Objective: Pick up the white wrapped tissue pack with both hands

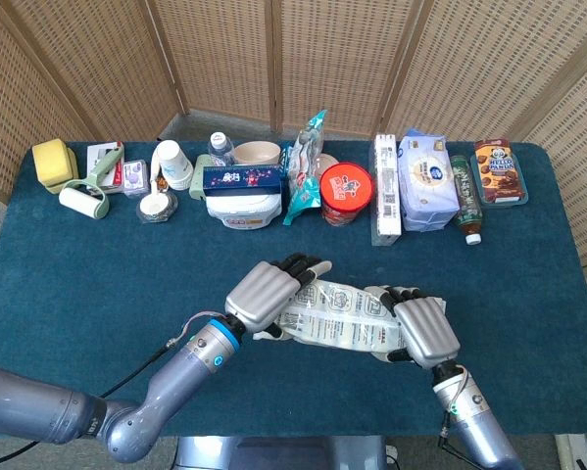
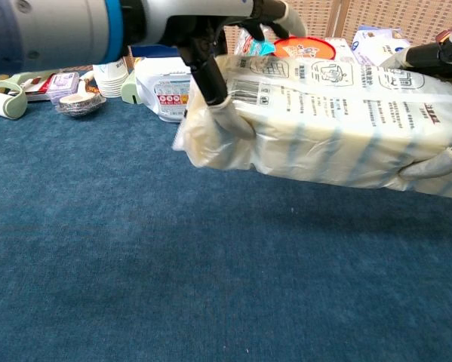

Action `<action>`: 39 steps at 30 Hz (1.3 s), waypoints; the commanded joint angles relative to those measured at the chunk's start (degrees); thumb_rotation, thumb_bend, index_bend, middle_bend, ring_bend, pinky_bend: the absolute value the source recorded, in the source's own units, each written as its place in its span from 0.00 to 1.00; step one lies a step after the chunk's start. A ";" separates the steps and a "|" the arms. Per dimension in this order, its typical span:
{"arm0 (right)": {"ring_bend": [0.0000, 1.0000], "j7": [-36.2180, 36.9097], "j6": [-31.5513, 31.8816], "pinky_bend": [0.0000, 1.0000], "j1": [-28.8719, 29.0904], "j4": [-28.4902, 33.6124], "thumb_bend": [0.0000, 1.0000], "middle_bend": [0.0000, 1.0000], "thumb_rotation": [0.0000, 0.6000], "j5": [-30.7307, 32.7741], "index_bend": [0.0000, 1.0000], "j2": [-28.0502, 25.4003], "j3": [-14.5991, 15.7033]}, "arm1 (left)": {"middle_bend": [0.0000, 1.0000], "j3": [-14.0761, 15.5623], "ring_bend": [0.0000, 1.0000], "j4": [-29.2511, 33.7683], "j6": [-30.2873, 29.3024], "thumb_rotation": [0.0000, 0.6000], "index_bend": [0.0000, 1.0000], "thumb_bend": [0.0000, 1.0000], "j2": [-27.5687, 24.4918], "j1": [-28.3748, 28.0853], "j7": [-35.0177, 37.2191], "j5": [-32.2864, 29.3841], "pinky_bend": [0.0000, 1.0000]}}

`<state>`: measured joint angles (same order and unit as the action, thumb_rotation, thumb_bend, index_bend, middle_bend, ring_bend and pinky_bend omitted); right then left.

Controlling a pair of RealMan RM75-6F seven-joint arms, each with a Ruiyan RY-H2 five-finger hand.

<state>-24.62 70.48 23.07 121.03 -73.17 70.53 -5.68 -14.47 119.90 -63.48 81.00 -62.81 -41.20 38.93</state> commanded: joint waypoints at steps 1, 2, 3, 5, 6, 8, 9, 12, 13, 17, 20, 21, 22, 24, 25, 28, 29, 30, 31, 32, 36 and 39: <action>0.50 0.57 0.22 0.59 -0.14 -0.58 0.48 0.74 1.00 -0.54 0.72 0.13 0.19 | 0.00 1.04 0.00 2.37 0.86 1.00 0.00 0.00 -3.31 1.20 1.72 1.66 0.08; 0.50 0.66 0.24 0.59 -0.16 -0.73 0.48 0.74 1.00 -0.62 0.72 0.17 0.27 | 0.00 1.29 0.00 3.03 0.84 1.00 0.00 0.00 -4.37 1.69 2.32 2.33 0.08; 0.50 0.68 0.25 0.59 -0.16 -0.78 0.48 0.74 1.00 -0.64 0.72 0.19 0.29 | 0.00 1.40 0.00 3.35 0.83 1.00 0.00 0.00 -4.90 1.94 2.67 2.70 0.08; 0.50 0.52 0.32 0.59 -0.17 -1.01 0.48 0.74 1.00 -0.75 0.72 0.24 0.40 | 0.00 1.81 0.00 4.52 0.61 1.00 0.00 0.00 -6.90 3.02 3.85 4.13 0.07; 0.50 0.28 0.43 0.59 -0.19 -1.20 0.48 0.74 1.00 -0.92 0.72 0.28 0.49 | 0.00 2.21 0.00 5.19 0.20 1.00 0.00 0.00 -8.34 3.85 4.35 5.27 0.07; 0.50 -0.04 0.64 0.59 -0.28 -1.51 0.48 0.74 1.00 -1.25 0.72 0.39 0.70 | 0.00 3.57 0.00 6.65 -0.24 1.00 0.00 0.00 -11.61 5.93 5.70 8.08 0.06; 0.50 -0.15 0.75 0.59 -0.32 -1.65 0.48 0.74 1.00 -1.44 0.72 0.41 0.78 | 0.00 4.31 0.00 7.20 -0.58 1.00 0.00 0.00 -13.13 7.06 6.40 9.34 0.05; 0.50 -0.40 0.98 0.59 -0.46 -2.16 0.48 0.74 1.00 -1.96 0.72 0.43 1.06 | 0.00 6.70 0.00 7.56 -1.66 1.00 0.00 0.00 -17.82 11.24 10.01 14.60 0.03; 0.50 -0.57 1.12 0.59 -0.51 -2.39 0.48 0.74 1.00 -2.15 0.72 0.43 1.14 | 0.00 7.70 0.00 6.81 -2.48 1.00 0.00 0.00 -19.62 13.38 12.20 17.08 0.03; 0.50 -1.24 1.40 0.59 -0.67 -3.10 0.48 0.74 1.00 -2.64 0.72 0.53 1.46 | 0.00 11.08 0.00 2.98 -4.16 1.00 0.00 0.00 -24.85 20.18 21.69 26.10 0.03; 0.50 -1.75 1.57 0.59 -0.76 -3.75 0.48 0.74 1.00 -3.02 0.72 0.83 1.69 | 0.00 13.78 0.00 -1.38 -6.11 1.00 0.00 0.00 -28.04 25.11 28.45 32.10 0.03; 0.50 -1.86 1.63 0.59 -0.78 -3.93 0.48 0.74 1.00 -3.16 0.72 0.94 1.75 | 0.00 14.47 0.00 -2.81 -7.05 1.00 0.00 0.00 -28.76 26.62 30.43 33.58 0.03; 0.50 -1.96 1.70 0.59 -0.82 -4.12 0.48 0.74 1.00 -3.34 0.72 1.11 1.80 | 0.00 15.27 0.00 -4.80 -8.46 1.00 0.00 0.00 -29.43 28.53 32.77 35.50 0.03; 0.50 -2.20 1.77 0.59 -0.84 -4.29 0.48 0.74 1.00 -3.61 0.72 1.33 1.91 | 0.00 16.38 0.00 -7.86 -11.02 1.00 0.00 0.00 -29.93 31.46 36.00 38.16 0.03; 0.50 -2.40 1.78 0.59 -0.84 -4.35 0.48 0.74 1.00 -3.80 0.72 1.45 2.00 | 0.00 16.91 0.00 -9.49 -12.36 1.00 0.00 0.00 -30.05 32.99 37.57 39.08 0.03; 0.50 -3.21 1.97 0.59 -0.86 -4.50 0.48 0.74 1.00 -4.43 0.72 1.87 2.20 | 0.00 18.50 0.00 -15.47 -17.07 1.00 0.00 0.00 -29.53 38.14 41.40 41.19 0.03; 0.50 -3.40 2.04 0.59 -0.88 -4.51 0.48 0.74 1.00 -4.60 0.72 1.99 2.24 | 0.00 18.85 0.00 -17.21 -18.44 1.00 0.00 0.00 -29.16 39.61 42.32 41.60 0.03; 0.50 -3.58 2.10 0.59 -0.90 -4.53 0.48 0.74 1.00 -4.77 0.72 2.11 2.29 | 0.00 19.09 0.00 -18.74 -19.78 1.00 0.00 0.00 -28.72 41.06 43.52 41.84 0.03; 0.50 -3.71 2.16 0.59 -0.92 -4.55 0.48 0.74 1.00 -4.89 0.72 2.19 2.33 | 0.00 19.21 0.00 -19.72 -20.66 1.00 0.00 0.00 -28.41 42.03 44.43 41.89 0.03; 0.50 -3.92 2.24 0.59 -0.95 -4.60 0.48 0.74 1.00 -5.09 0.72 2.31 2.39 | 0.00 19.39 0.00 -21.12 -21.87 1.00 0.00 0.00 -27.96 43.43 45.79 41.95 0.03; 0.50 -4.49 2.38 0.59 -1.08 -4.67 0.48 0.74 1.00 -6.00 0.72 2.86 2.80 | 0.00 20.04 0.00 -25.60 -24.67 1.00 0.00 0.00 -26.43 48.16 48.79 41.37 0.02; 0.50 -4.97 2.42 0.59 -1.14 -4.57 0.48 0.74 1.00 -6.45 0.72 3.29 2.99 | 0.00 20.40 0.00 -27.29 -24.56 1.00 0.00 0.00 -25.60 50.14 49.35 41.21 0.02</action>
